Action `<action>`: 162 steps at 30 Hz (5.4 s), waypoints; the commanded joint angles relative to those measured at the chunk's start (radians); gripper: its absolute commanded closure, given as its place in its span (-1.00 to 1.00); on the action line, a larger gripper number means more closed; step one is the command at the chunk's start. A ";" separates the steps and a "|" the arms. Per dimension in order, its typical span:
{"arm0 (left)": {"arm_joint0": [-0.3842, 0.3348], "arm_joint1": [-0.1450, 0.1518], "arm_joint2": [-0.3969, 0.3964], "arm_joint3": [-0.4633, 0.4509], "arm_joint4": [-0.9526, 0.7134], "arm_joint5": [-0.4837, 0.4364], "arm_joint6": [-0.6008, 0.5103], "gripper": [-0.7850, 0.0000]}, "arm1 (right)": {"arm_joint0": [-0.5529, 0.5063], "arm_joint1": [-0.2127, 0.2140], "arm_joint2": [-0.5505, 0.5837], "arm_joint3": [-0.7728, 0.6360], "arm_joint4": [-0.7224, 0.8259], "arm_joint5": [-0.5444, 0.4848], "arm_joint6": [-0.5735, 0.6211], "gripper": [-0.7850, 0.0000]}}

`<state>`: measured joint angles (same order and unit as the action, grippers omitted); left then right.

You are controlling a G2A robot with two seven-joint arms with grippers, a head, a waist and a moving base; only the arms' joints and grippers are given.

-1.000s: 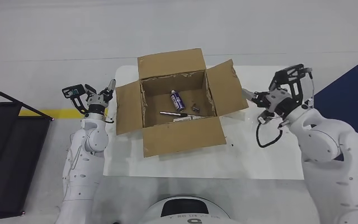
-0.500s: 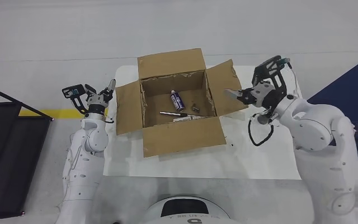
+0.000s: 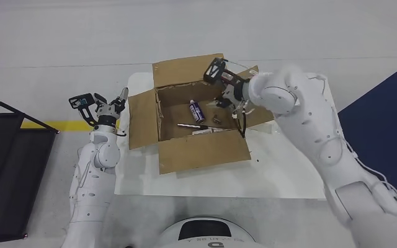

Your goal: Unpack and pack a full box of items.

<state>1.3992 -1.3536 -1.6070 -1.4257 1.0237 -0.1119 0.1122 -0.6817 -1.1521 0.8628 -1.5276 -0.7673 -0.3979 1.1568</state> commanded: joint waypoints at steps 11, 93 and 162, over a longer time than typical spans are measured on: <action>0.000 0.000 0.000 0.000 0.000 0.000 0.000 -1.00 | 0.162 -0.097 -0.261 0.222 0.020 -0.048 0.087 0.10; 0.000 0.000 0.000 0.000 0.000 0.000 0.000 -1.00 | 0.379 -0.562 -0.520 1.160 -0.098 0.120 -0.219 1.00; 0.000 0.000 0.000 0.000 0.000 0.000 0.000 -1.00 | 0.261 -0.388 -0.310 0.946 -0.085 0.050 -0.286 0.05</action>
<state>1.3992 -1.3536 -1.6071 -1.4257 1.0237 -0.1119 0.1122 -0.4215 -1.5403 0.5510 -0.5841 -0.8581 -0.3305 0.8560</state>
